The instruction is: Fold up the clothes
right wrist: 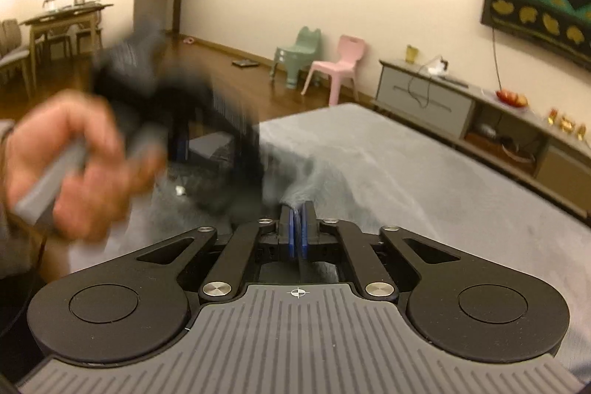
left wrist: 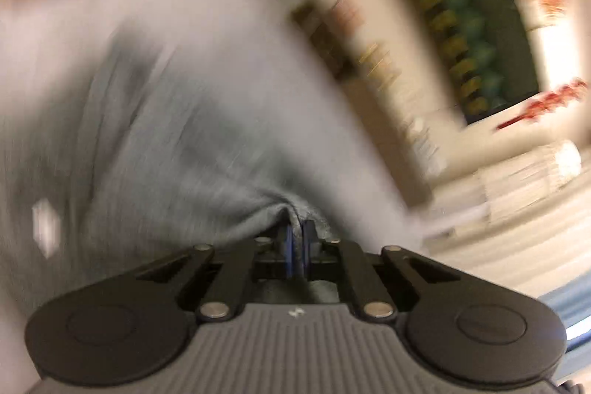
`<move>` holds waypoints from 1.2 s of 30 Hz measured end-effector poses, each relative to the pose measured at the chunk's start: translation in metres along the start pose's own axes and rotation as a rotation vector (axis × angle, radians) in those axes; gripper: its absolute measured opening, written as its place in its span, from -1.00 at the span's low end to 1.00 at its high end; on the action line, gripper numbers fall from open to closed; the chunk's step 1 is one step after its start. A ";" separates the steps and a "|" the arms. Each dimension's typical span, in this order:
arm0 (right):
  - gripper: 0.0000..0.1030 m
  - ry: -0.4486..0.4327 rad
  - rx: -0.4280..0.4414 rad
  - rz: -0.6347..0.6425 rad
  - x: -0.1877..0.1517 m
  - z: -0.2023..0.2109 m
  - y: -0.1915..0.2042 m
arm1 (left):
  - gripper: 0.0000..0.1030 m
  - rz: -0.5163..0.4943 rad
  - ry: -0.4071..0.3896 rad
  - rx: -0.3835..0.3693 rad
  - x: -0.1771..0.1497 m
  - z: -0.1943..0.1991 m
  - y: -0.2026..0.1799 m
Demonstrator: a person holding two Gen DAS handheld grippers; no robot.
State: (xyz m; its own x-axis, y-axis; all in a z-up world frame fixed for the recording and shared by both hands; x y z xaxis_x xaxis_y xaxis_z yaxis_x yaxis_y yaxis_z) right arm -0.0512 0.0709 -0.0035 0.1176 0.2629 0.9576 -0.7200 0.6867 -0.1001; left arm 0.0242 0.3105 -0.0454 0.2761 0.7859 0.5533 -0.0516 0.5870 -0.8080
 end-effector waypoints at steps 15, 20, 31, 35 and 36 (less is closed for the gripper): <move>-0.14 0.288 -0.298 0.016 -0.101 0.183 -0.060 | -0.91 0.033 -0.084 -0.026 0.013 0.023 0.011; -0.18 0.350 -0.221 0.111 -0.114 0.141 -0.101 | -0.91 0.037 -0.079 -0.023 0.004 0.018 0.005; -1.00 0.345 -0.141 0.099 -0.105 0.145 -0.148 | -0.90 0.012 -0.109 -0.008 0.005 0.019 0.000; -0.78 0.261 -0.113 0.038 -0.090 0.153 -0.156 | -0.90 0.014 -0.114 -0.021 0.004 0.017 -0.006; -0.66 0.283 -0.085 0.033 -0.092 0.146 -0.155 | -0.90 0.011 -0.116 -0.022 0.003 0.016 -0.007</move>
State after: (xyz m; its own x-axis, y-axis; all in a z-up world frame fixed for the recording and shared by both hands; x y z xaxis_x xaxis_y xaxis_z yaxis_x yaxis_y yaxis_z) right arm -0.0503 -0.1584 -0.0366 0.2891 0.4564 0.8415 -0.6682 0.7257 -0.1641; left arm 0.0099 0.3121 -0.0348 0.1631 0.8104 0.5627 -0.0327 0.5745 -0.8179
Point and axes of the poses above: each gripper's, at about its wrist camera, not at the fingertips, and z roughly against the way its jaws point, y to its left, x to its top, the point moved 1 cm from there along -z, roughly the way its jaws point, and after that the axes turned 14 degrees about -y, right-handed, at the moved point
